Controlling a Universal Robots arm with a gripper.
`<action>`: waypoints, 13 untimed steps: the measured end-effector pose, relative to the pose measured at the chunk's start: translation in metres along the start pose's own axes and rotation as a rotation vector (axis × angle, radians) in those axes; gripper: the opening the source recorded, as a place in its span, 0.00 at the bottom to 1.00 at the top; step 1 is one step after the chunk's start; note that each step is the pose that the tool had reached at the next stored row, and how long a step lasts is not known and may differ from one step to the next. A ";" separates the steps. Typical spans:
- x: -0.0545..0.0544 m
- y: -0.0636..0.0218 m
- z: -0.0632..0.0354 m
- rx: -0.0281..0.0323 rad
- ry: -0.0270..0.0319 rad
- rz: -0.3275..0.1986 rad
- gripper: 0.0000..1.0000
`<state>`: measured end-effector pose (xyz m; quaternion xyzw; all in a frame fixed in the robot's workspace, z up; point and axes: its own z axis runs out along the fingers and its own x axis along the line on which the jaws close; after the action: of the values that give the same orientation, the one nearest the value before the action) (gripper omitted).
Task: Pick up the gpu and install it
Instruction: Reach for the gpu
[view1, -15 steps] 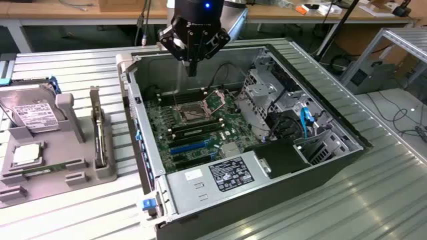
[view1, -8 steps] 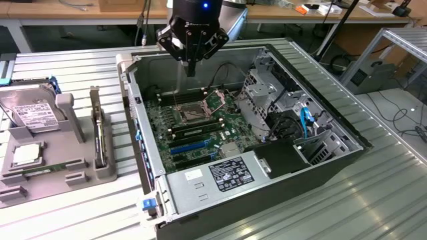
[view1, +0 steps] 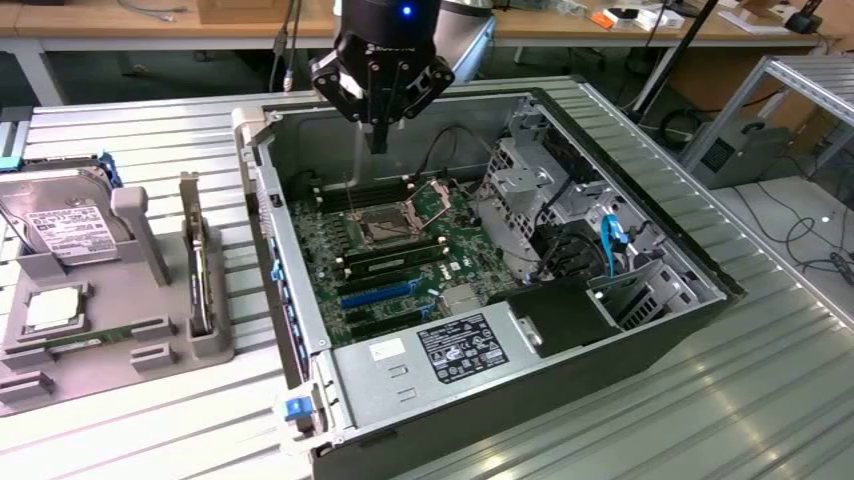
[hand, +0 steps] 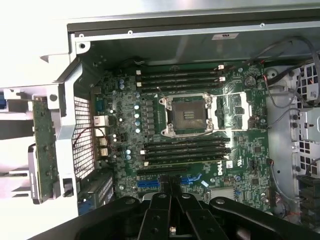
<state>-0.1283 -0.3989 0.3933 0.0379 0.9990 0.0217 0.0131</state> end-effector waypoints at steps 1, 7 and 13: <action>0.000 0.0000 0.0000 0.0000 0.0000 0.000 0.11; 0.003 -0.0003 -0.0001 0.0000 0.0000 0.000 0.11; 0.006 -0.0005 -0.0002 0.0000 0.0000 0.000 0.11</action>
<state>-0.1345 -0.3989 0.3933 0.0379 0.9990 0.0217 0.0131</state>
